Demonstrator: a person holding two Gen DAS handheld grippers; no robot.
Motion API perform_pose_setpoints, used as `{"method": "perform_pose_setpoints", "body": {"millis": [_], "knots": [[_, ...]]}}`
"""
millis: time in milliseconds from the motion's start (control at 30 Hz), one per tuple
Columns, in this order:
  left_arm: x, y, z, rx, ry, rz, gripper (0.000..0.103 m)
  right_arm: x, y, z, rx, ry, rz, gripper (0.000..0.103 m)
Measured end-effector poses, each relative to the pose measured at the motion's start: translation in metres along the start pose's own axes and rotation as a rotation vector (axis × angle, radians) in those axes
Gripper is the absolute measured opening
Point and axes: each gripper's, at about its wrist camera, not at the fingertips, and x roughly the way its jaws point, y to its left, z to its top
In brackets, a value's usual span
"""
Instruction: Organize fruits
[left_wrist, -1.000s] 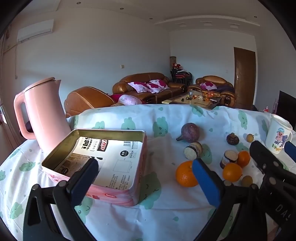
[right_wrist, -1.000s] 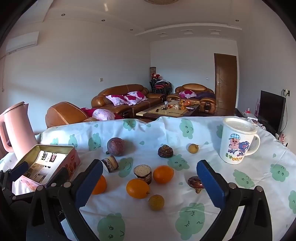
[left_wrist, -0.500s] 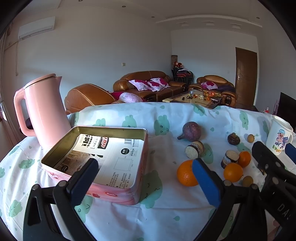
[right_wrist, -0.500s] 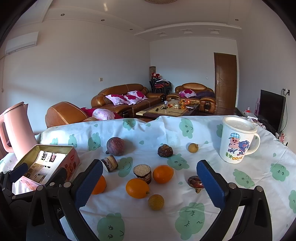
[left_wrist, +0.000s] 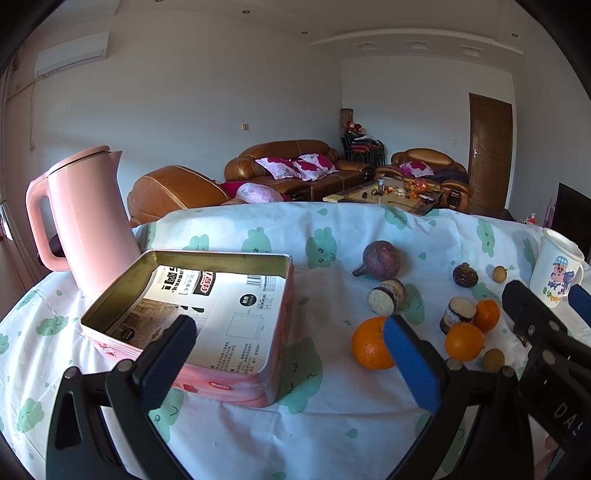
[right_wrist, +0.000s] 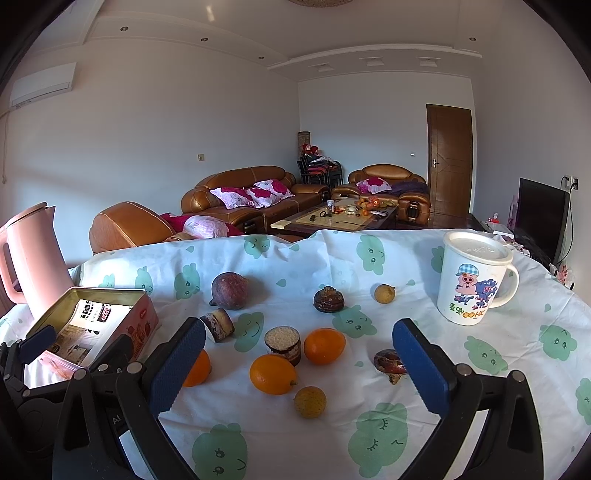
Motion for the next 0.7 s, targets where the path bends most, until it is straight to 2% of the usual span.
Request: {"method": "perform_pose_setpoints", "body": {"millis": [700], "knots": [[0.0009, -0.0030, -0.0011, 0.001, 0.003, 0.001, 0.103, 0.0008, -0.0038, -0.0020, 0.007, 0.010, -0.004, 0.102]]}}
